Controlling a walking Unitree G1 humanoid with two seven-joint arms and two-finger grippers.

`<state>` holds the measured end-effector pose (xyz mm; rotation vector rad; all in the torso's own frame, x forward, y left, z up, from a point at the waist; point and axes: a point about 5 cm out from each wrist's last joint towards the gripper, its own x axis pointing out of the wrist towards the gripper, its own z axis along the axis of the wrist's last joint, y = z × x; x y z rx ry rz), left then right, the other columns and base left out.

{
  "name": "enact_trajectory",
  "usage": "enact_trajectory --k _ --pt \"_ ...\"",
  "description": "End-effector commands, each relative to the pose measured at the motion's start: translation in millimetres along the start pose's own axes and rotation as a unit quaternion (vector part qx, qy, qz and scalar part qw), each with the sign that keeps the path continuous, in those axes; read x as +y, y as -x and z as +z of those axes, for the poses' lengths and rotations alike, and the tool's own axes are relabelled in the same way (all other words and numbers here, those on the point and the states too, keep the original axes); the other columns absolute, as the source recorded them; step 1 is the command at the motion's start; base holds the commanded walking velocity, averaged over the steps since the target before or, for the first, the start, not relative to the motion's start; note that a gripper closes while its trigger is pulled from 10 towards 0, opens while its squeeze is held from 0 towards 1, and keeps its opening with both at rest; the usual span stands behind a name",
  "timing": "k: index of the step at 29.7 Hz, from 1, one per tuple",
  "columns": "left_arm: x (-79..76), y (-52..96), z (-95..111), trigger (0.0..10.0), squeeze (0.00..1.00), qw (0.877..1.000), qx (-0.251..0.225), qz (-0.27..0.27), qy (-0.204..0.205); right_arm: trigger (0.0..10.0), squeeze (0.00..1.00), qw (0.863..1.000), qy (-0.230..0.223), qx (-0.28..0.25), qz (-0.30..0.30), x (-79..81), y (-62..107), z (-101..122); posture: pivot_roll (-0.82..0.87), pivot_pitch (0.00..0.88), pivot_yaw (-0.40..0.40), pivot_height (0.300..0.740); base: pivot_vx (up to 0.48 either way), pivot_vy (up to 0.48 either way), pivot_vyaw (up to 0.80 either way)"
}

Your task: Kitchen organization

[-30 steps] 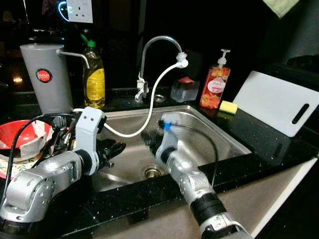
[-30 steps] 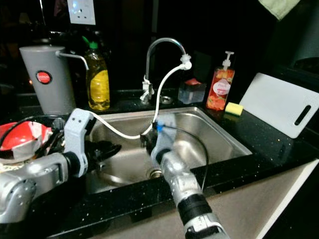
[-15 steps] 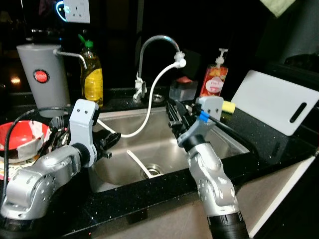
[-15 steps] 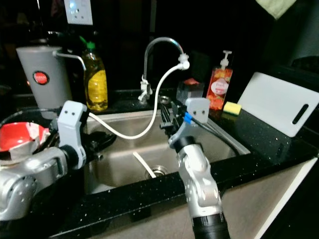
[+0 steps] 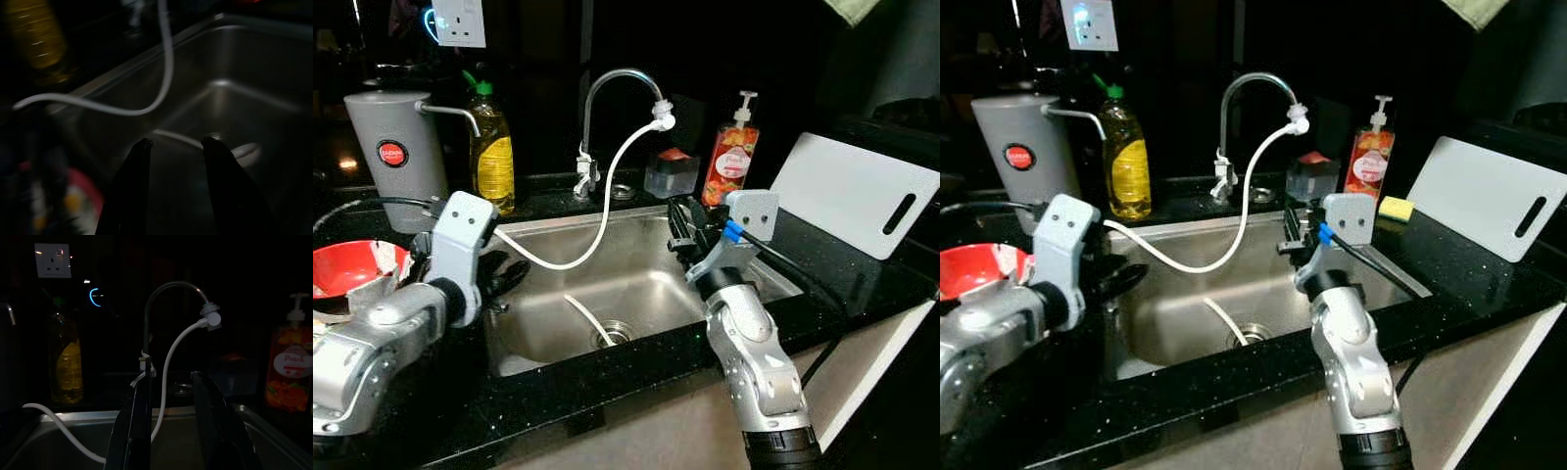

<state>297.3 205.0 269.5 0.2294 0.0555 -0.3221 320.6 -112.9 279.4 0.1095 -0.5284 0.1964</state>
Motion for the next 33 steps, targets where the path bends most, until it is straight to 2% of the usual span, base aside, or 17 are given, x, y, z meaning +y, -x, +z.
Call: enact_trajectory --k 1,3,6,11,15,22,25,26,27,32,33 --pt "20.3 1.8 -5.2 10.0 0.00 0.996 0.029 0.075 -0.032 10.0 0.00 1.000 0.002 -0.003 -0.014 -5.4 -0.3 5.3 -0.05 0.000 -0.052 0.740 0.000 0.000 0.00" --pt "29.0 2.7 -8.3 10.0 0.00 0.990 0.048 0.120 -0.064 10.0 0.00 1.000 0.003 -0.001 -0.014 -5.2 0.1 4.8 -0.05 0.000 -0.052 0.740 0.000 0.000 0.00" --pt "35.3 6.9 -4.7 10.0 0.00 0.985 0.049 0.139 -0.086 10.0 0.00 1.000 0.003 0.002 -0.016 -5.2 0.5 4.5 -0.04 0.000 -0.059 0.740 0.000 0.000 0.00" --pt "38.0 12.8 2.2 10.0 0.00 0.987 0.040 0.124 -0.090 10.0 0.00 1.000 -0.001 0.008 -0.020 -5.9 0.7 2.9 -0.04 0.000 -0.061 0.740 0.000 0.000 0.00" --pt "51.3 24.9 10.3 10.0 0.00 0.987 0.047 0.136 -0.078 10.0 0.00 1.000 -0.005 0.014 -0.018 -4.6 0.8 0.4 -0.03 0.000 -0.065 0.740 0.000 0.000 0.00" --pt "61.7 32.1 6.5 10.0 0.00 0.981 0.064 0.151 -0.102 10.0 0.00 1.000 -0.007 0.019 -0.017 -3.5 0.7 -0.5 -0.02 0.000 -0.067 0.740 0.000 0.000 0.00" --pt "64.1 33.7 6.1 10.0 0.00 0.981 0.067 0.155 -0.100 10.0 0.00 1.000 -0.007 0.020 -0.016 -3.1 0.8 -1.2 -0.02 0.000 -0.067 0.740 0.000 0.000 0.00" --pt "65.1 35.1 6.6 10.0 0.33 0.981 0.066 0.153 -0.098 10.0 0.00 1.000 -0.008 0.021 -0.015 -3.0 0.8 -1.7 -0.02 0.000 -0.071 0.740 0.000 0.000 0.00" --pt "66.0 36.6 6.7 10.0 1.00 0.982 0.068 0.150 -0.097 10.0 0.00 1.000 -0.008 0.022 -0.014 -2.8 0.9 -2.3 -0.02 0.000 -0.071 0.740 0.000 0.000 0.00" --pt "69.8 39.7 5.0 10.0 1.00 0.980 0.075 0.160 -0.089 10.0 0.00 1.000 -0.009 0.025 -0.013 -2.0 0.9 -3.5 -0.02 0.000 -0.071 0.740 0.000 0.000 0.00" --pt "73.0 39.9 1.6 10.0 0.00 0.980 0.082 0.163 -0.078 10.0 0.00 1.000 -0.010 0.025 -0.012 -1.5 1.1 -3.9 -0.02 0.000 -0.069 0.740 0.000 0.000 0.00"
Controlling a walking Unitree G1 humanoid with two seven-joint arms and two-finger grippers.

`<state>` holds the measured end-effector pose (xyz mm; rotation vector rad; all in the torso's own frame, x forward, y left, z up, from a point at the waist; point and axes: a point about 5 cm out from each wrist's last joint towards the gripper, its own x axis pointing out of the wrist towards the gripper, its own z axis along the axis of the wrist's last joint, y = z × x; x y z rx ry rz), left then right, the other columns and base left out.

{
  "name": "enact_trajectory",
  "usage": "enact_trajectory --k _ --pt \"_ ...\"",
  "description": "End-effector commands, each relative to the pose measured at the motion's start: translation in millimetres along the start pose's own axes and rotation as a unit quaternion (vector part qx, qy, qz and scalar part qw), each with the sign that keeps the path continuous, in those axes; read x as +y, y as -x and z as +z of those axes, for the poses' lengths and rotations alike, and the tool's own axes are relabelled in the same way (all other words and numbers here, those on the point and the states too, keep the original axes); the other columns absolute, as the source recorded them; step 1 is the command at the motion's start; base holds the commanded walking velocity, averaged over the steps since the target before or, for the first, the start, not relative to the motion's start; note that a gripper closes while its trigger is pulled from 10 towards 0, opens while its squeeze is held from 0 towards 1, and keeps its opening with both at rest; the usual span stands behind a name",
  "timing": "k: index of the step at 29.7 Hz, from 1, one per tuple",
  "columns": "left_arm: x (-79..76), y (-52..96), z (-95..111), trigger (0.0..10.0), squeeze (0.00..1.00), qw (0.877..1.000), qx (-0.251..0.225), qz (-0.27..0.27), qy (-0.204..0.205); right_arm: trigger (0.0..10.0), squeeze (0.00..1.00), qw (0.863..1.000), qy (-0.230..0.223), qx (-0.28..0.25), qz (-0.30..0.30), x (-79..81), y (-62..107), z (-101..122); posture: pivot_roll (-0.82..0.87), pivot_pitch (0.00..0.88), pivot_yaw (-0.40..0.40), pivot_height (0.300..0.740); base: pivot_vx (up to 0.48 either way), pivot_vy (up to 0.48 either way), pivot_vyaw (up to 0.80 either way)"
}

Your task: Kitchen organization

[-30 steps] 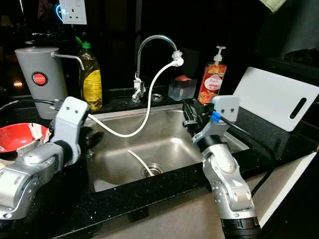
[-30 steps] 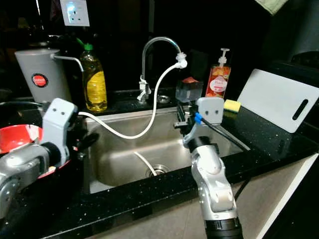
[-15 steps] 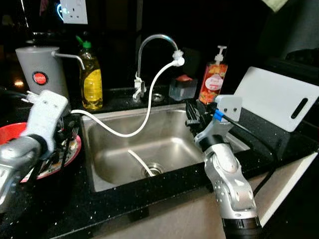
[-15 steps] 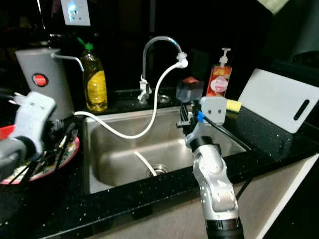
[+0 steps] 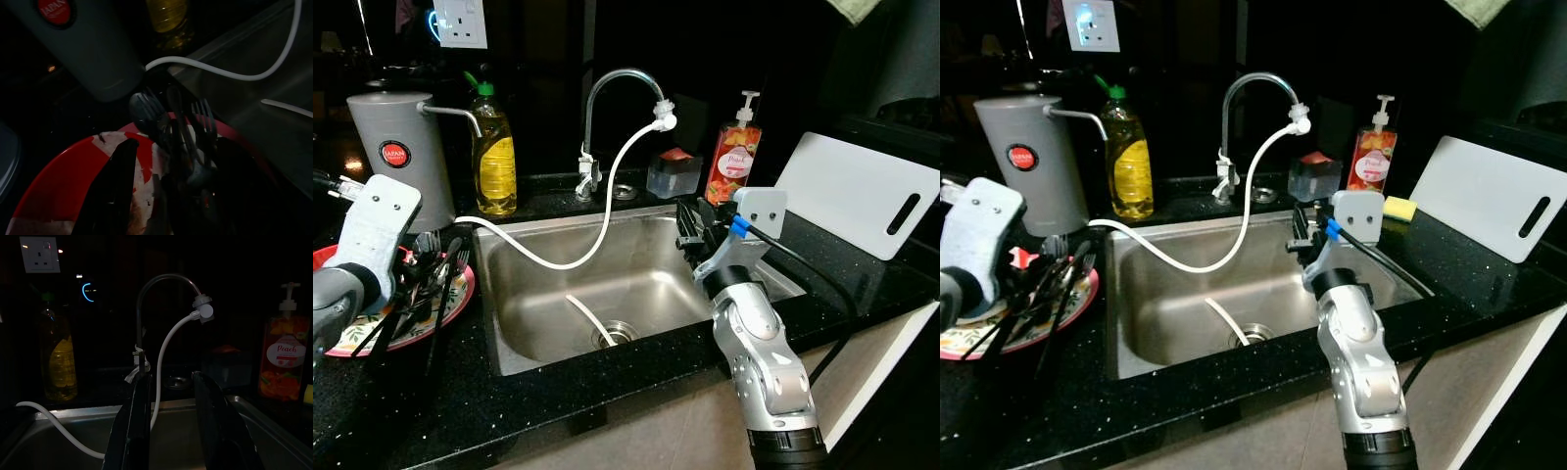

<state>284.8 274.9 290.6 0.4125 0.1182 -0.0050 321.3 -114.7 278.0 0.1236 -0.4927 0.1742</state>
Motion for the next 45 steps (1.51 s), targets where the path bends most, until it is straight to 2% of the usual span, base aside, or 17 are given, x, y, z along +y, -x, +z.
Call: enact_trajectory --k 1,11,14,17,19,20,21,22,23,24,32,40,43,45 --pt "10.0 0.8 -6.9 10.0 0.00 1.000 0.023 0.009 0.001 10.0 0.00 1.000 -0.004 0.009 0.002 0.7 0.7 -2.9 -0.02 0.000 -0.069 0.740 0.000 0.000 0.00" --pt "20.0 -10.1 -36.9 10.0 0.00 0.997 0.075 0.005 -0.004 10.0 0.00 1.000 -0.005 0.010 0.000 1.5 0.8 -4.3 -0.02 0.000 -0.064 0.740 0.000 0.000 0.00" --pt "25.7 -12.1 -36.0 10.0 0.00 0.996 0.081 0.003 -0.036 10.0 0.00 1.000 -0.005 0.010 0.000 1.6 0.9 -4.4 -0.02 0.000 -0.063 0.740 0.000 0.000 0.00" --pt "28.4 -13.0 -35.4 10.0 0.00 0.995 0.084 0.001 -0.049 10.0 0.00 1.000 -0.005 0.010 0.000 1.7 0.8 -4.4 -0.02 0.000 -0.062 0.740 0.000 0.000 0.00" --pt "33.5 -15.4 -36.6 9.8 0.00 0.993 0.091 -0.010 -0.074 10.0 0.00 1.000 -0.005 0.009 0.000 2.0 0.7 -4.5 -0.02 0.000 -0.058 0.740 0.000 0.000 0.00" --pt "34.9 -16.4 -39.6 8.6 0.00 0.991 0.098 -0.017 -0.090 10.0 0.00 1.000 -0.005 0.009 -0.001 2.1 0.8 -4.5 -0.02 0.000 -0.057 0.740 0.000 0.000 0.00" --pt "35.7 -16.9 -41.8 8.6 0.00 0.990 0.102 -0.022 -0.099 10.0 0.00 1.000 -0.005 0.008 -0.001 2.1 0.8 -4.4 -0.02 0.000 -0.057 0.740 0.000 0.000 0.00" --pt "36.1 -16.9 -48.6 3.5 0.00 0.984 0.120 -0.023 -0.129 10.0 0.00 1.000 -0.006 0.008 -0.002 2.1 1.0 -4.4 -0.02 0.000 -0.052 0.740 0.000 0.000 0.00" --pt "36.4 -17.1 -50.6 3.1 0.00 0.983 0.124 -0.024 -0.137 10.0 0.00 1.000 -0.006 0.008 -0.003 2.1 1.0 -4.4 -0.02 0.000 -0.050 0.740 0.000 0.000 0.00" --pt "36.2 -17.1 -52.7 0.0 0.00 0.981 0.127 -0.026 -0.142 10.0 0.00 1.000 -0.006 0.008 -0.003 2.0 1.2 -4.5 -0.02 0.000 -0.050 0.740 0.000 0.000 0.00" --pt "32.1 -17.0 -55.0 0.0 0.00 0.980 0.125 -0.038 -0.151 10.0 0.00 1.000 -0.005 0.009 -0.005 1.1 2.3 -5.1 -0.02 0.000 -0.052 0.740 0.000 0.000 0.00" --pt "33.8 -19.7 -52.3 0.0 0.00 0.976 0.115 -0.026 -0.184 10.0 0.00 1.000 -0.004 0.009 -0.004 1.0 1.9 -5.1 -0.02 0.000 -0.055 0.740 0.000 0.000 0.00" --pt "36.4 -21.3 -46.0 0.0 0.00 0.974 0.099 -0.004 -0.205 10.0 0.00 1.000 -0.004 0.010 -0.003 1.3 1.8 -5.5 -0.02 0.000 -0.055 0.740 0.000 0.000 0.00" --pt "38.6 -22.8 -35.2 0.0 0.00 0.966 0.067 0.021 -0.250 10.0 0.00 1.000 -0.004 0.011 -0.003 1.1 1.7 -5.7 -0.02 0.000 -0.056 0.740 0.000 0.000 0.00"
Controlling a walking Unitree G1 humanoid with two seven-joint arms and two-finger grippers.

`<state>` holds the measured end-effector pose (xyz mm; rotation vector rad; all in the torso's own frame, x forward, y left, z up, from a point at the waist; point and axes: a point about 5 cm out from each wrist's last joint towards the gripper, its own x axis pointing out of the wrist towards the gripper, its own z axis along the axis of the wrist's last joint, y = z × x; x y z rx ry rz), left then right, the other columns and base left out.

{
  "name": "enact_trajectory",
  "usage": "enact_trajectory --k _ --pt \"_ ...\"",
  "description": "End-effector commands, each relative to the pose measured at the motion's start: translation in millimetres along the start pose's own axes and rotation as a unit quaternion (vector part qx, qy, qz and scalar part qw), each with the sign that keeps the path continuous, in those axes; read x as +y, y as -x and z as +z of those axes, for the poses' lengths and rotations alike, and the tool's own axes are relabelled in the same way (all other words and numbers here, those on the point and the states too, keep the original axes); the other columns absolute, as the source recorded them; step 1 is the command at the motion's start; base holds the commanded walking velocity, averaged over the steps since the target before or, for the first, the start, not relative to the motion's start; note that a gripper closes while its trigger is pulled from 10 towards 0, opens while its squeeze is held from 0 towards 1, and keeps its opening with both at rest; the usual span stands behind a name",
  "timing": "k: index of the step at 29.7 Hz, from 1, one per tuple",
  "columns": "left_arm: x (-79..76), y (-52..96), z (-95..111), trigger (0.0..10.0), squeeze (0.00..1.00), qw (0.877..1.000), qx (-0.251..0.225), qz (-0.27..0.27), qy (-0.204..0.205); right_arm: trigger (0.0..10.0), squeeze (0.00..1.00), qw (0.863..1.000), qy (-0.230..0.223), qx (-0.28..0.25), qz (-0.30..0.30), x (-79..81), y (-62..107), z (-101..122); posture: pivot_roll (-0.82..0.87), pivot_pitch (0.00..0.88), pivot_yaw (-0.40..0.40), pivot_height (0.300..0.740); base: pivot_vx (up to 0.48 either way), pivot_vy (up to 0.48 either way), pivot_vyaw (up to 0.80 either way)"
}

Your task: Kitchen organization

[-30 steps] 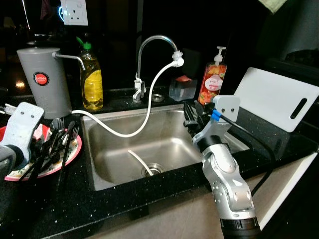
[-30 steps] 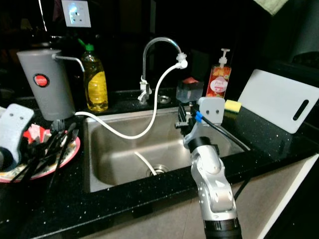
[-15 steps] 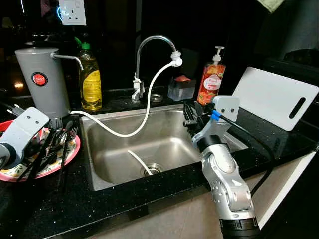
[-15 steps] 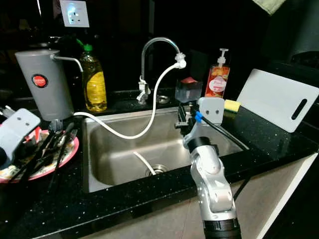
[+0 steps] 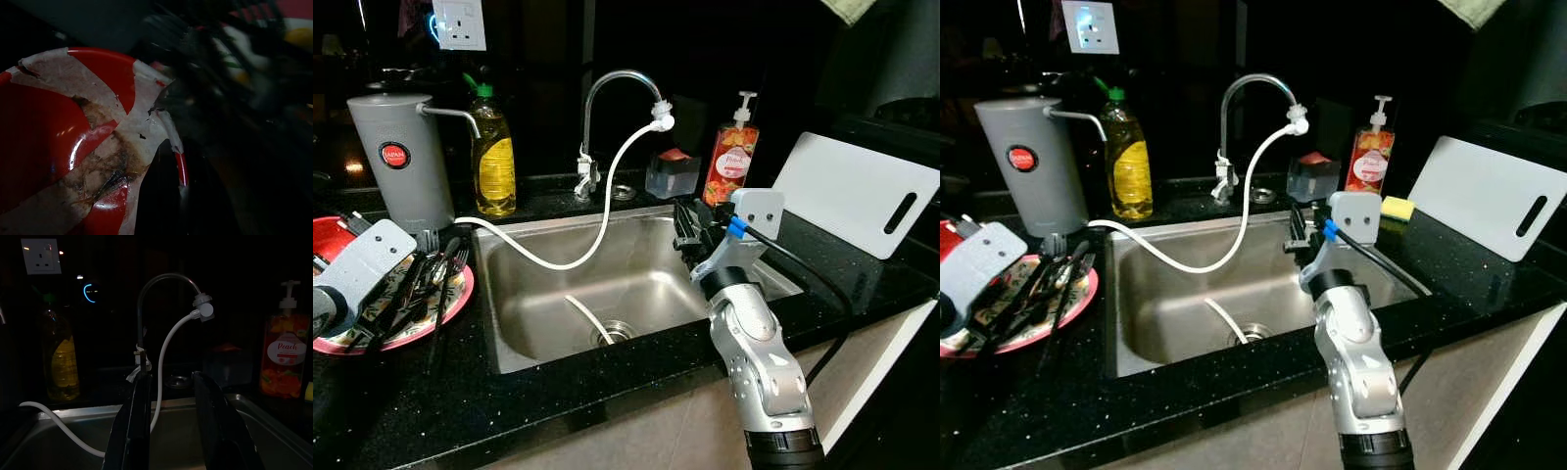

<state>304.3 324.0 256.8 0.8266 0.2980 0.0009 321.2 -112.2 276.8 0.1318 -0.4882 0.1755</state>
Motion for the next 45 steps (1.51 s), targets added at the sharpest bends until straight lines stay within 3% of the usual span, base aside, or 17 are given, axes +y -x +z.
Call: enact_trajectory --k 1,2,3,4,7,12,14,17,19,21,24,26,29,30,35,40,45 --pt "11.5 3.4 9.5 0.0 0.00 0.998 -0.018 0.035 -0.047 10.0 0.00 1.000 0.000 0.009 -0.002 -1.3 1.4 -4.3 -0.02 0.000 -0.056 0.740 0.000 0.000 0.00" --pt "11.5 3.4 9.5 0.0 0.00 0.998 -0.018 0.035 -0.047 10.0 0.00 1.000 0.000 0.009 -0.002 -1.3 1.4 -4.3 -0.02 0.000 -0.056 0.740 0.000 0.000 0.00" --pt "17.1 4.3 18.3 10.0 0.00 0.996 -0.044 0.064 -0.043 10.0 0.00 1.000 0.000 0.009 -0.002 -1.2 1.4 -4.3 -0.02 0.000 -0.057 0.740 0.000 0.000 0.00" --pt "27.4 8.7 39.5 10.0 0.00 0.987 -0.108 0.117 -0.032 10.0 0.00 1.000 0.000 0.009 -0.001 -0.8 1.2 -4.3 -0.02 0.000 -0.060 0.740 0.000 0.000 0.00" --pt "31.3 12.8 54.3 10.0 0.00 0.977 -0.161 0.142 -0.012 10.0 0.00 1.000 0.000 0.008 0.002 -0.1 0.8 -3.9 -0.02 0.000 -0.060 0.740 0.000 0.000 0.00" --pt "12.8 16.4 74.0 10.0 0.00 0.967 -0.238 0.095 -0.014 10.0 0.00 1.000 -0.002 0.000 0.008 0.9 -0.8 0.2 -0.03 0.000 -0.065 0.740 0.000 0.000 0.00" --pt "5.2 15.2 77.7 10.0 0.00 0.965 -0.243 0.085 -0.046 10.0 0.00 1.000 -0.003 -0.004 0.012 1.4 -1.6 3.0 -0.03 0.000 -0.067 0.740 0.000 0.000 0.00" --pt "-9.6 9.1 84.5 10.0 0.00 0.957 -0.240 0.073 -0.147 10.0 0.00 0.999 -0.014 -0.016 0.031 5.6 -4.6 12.3 -0.03 0.000 -0.073 0.740 0.000 0.000 0.00" --pt "-9.6 9.1 84.5 10.0 0.00 0.957 -0.240 0.073 -0.147 10.0 0.00 0.999 -0.014 -0.016 0.031 5.6 -4.6 12.3 -0.03 0.000 -0.073 0.740 0.000 0.000 0.00" --pt "-22.1 5.3 100.9 10.0 0.00 0.940 -0.265 0.055 -0.209 10.0 0.00 0.996 -0.013 -0.044 0.078 20.9 -8.1 27.1 -0.03 0.000 -0.068 0.740 0.000 0.000 0.00" --pt "-34.1 3.4 115.5 10.0 0.00 0.923 -0.292 0.042 -0.249 10.0 0.00 0.990 -0.015 -0.059 0.124 35.7 -8.7 35.9 -0.03 0.000 -0.068 0.740 0.000 0.000 0.00" --pt "-47.3 2.3 126.6 10.0 0.00 0.906 -0.317 0.035 -0.280 10.0 0.00 0.982 -0.024 -0.046 0.184 51.6 -4.6 35.4 -0.03 0.000 -0.070 0.740 0.000 0.000 0.00" --pt "-54.3 2.1 132.2 10.0 0.00 0.896 -0.330 0.033 -0.296 10.0 0.00 0.975 -0.028 -0.030 0.217 59.7 -1.0 32.8 -0.03 0.000 -0.071 0.740 0.000 0.000 0.00" --pt "-67.4 2.1 142.4 10.0 0.00 0.879 -0.356 0.028 -0.316 10.0 0.00 0.965 -0.030 0.017 0.261 70.7 4.9 23.0 -0.03 0.000 -0.071 0.740 0.000 0.000 0.00" --pt "-80.3 2.1 154.0 10.0 0.00 0.863 -0.383 0.021 -0.327 10.0 0.00 0.967 -0.080 0.037 0.240 72.9 2.1 19.4 -0.04 0.000 -0.071 0.740 0.000 0.000 0.00" --pt "-90.6 3.8 164.5 10.0 0.00 0.851 -0.409 0.020 -0.328 10.0 0.00 0.971 -0.068 0.037 0.226 74.4 -3.7 19.8 -0.03 0.000 -0.073 0.740 0.000 0.000 0.00" --pt "-110.8 8.2 172.4 10.0 0.00 0.840 -0.440 0.005 -0.317 10.0 0.00 0.982 -0.101 0.045 0.150 63.3 -15.3 19.5 -0.03 0.000 -0.074 0.740 0.000 0.000 0.00"
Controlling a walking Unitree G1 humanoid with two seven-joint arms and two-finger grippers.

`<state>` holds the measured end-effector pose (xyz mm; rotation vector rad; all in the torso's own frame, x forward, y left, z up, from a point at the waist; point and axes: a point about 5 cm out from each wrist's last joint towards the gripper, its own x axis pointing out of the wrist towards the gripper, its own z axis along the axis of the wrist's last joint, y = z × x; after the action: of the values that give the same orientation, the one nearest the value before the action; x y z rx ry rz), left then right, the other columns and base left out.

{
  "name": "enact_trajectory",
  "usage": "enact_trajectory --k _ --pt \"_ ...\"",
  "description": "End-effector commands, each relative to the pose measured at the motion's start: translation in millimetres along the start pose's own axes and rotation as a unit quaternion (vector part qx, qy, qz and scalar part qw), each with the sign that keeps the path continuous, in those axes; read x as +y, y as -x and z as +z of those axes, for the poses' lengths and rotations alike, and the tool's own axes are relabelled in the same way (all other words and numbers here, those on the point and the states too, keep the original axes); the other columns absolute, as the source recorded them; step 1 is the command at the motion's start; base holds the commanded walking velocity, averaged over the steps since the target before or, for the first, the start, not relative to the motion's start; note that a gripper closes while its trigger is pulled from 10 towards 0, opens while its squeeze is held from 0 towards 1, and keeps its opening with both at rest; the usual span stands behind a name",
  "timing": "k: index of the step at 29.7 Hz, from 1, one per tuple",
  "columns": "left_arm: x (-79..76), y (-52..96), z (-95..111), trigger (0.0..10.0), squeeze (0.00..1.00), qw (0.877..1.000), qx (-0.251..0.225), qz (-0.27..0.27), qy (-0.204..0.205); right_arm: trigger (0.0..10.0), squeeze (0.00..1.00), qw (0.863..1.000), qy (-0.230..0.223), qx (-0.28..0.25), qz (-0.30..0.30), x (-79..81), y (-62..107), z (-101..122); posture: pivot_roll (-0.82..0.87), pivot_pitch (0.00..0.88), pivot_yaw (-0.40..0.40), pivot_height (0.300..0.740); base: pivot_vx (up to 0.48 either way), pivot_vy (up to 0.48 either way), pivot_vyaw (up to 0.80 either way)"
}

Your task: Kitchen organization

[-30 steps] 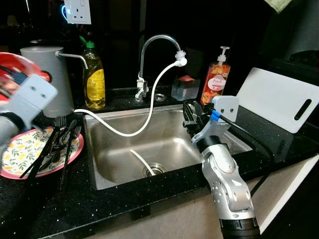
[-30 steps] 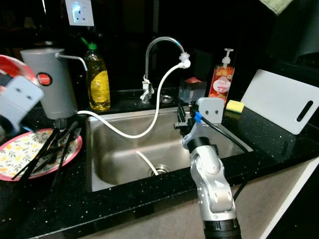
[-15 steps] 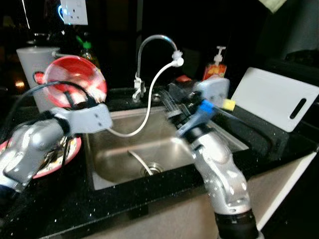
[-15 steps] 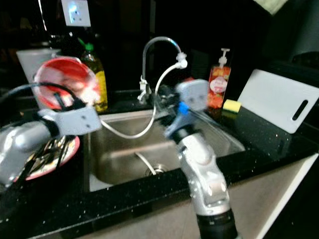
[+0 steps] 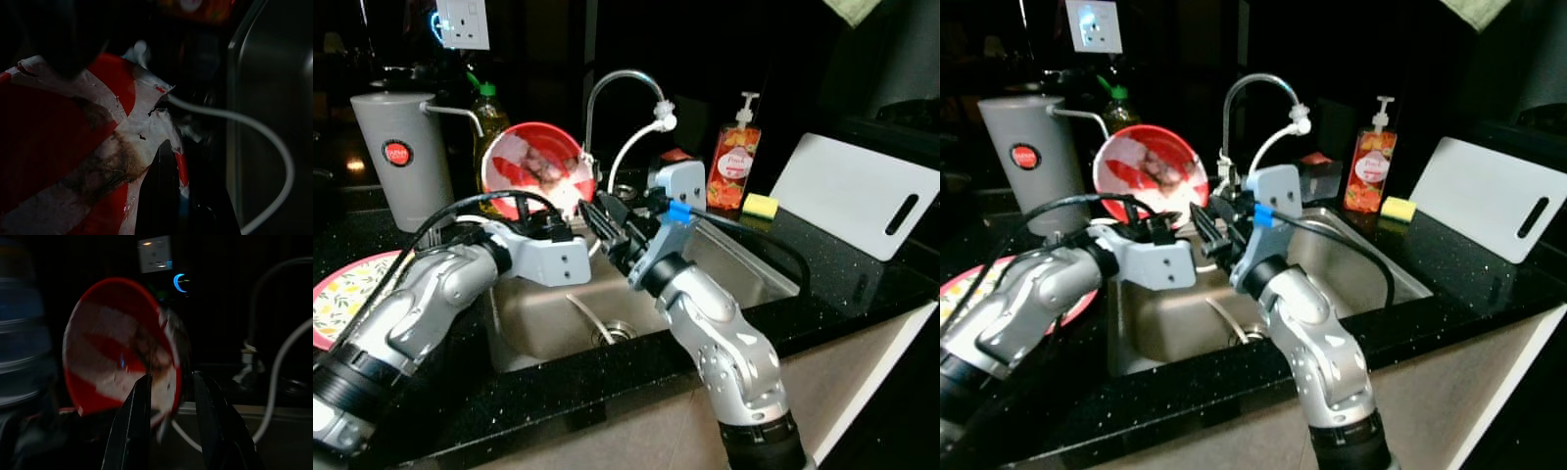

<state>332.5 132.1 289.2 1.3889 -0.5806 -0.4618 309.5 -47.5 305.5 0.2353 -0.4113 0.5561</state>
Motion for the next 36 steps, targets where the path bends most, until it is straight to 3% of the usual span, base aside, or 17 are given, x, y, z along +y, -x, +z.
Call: enact_trajectory --k 1,14,15,16,17,18,19,20,22,36 --pt "-1.6 -2.8 9.4 10.0 0.00 1.000 -0.021 0.003 -0.006 10.0 0.00 1.000 -0.004 0.003 -0.017 -5.2 -1.2 1.1 -0.03 0.000 -0.074 0.740 0.000 0.000 0.00" --pt "-9.5 -3.7 23.5 10.0 0.00 0.999 -0.050 0.011 0.009 10.0 0.00 0.997 -0.037 0.017 -0.063 -17.5 -4.6 -3.3 -0.03 0.000 -0.086 0.740 0.000 0.000 0.00" --pt "-11.7 -3.5 25.3 10.0 0.00 0.998 -0.053 0.010 0.012 8.3 0.00 0.997 -0.039 0.019 -0.066 -17.9 -5.2 -4.5 -0.02 0.000 -0.088 0.740 0.000 0.000 0.00" --pt "-12.9 -3.3 26.4 10.0 0.00 0.998 -0.055 0.010 0.014 5.8 0.00 0.997 -0.040 0.021 -0.065 -17.8 -5.4 -5.3 -0.02 0.000 -0.088 0.740 0.000 0.000 0.00" --pt "-12.9 -3.3 26.4 10.0 0.00 0.998 -0.055 0.010 0.014 5.8 0.00 0.997 -0.040 0.021 -0.065 -17.8 -5.4 -5.3 -0.02 0.000 -0.088 0.740 0.000 0.000 0.00" --pt "-13.7 -3.3 27.3 10.0 0.00 0.998 -0.057 0.010 0.015 4.6 0.00 0.997 -0.040 0.023 -0.065 -17.5 -5.5 -6.2 -0.02 0.000 -0.088 0.740 0.000 0.000 0.00" --pt "-14.4 -3.4 28.1 10.0 0.00 0.998 -0.058 0.009 0.015 2.5 0.00 0.997 -0.041 0.025 -0.065 -17.2 -5.6 -6.9 -0.02 0.000 -0.089 0.740 0.000 0.000 0.00" --pt "-14.4 -3.4 28.1 10.0 0.00 0.998 -0.058 0.009 0.015 2.5 0.00 0.997 -0.041 0.025 -0.065 -17.2 -5.6 -6.9 -0.02 0.000 -0.089 0.740 0.000 0.000 0.00" --pt "-15.1 -3.6 28.7 10.0 0.00 0.998 -0.058 0.010 0.016 0.0 0.00 0.996 -0.044 0.027 -0.067 -16.9 -5.7 -7.8 -0.02 0.000 -0.089 0.740 0.000 0.000 0.00" --pt "-15.5 -3.4 25.6 10.0 0.00 0.999 -0.046 0.012 0.023 0.0 0.00 0.997 -0.052 0.023 -0.060 -15.2 -5.5 -7.5 -0.02 0.000 -0.089 0.740 0.000 0.000 0.00"
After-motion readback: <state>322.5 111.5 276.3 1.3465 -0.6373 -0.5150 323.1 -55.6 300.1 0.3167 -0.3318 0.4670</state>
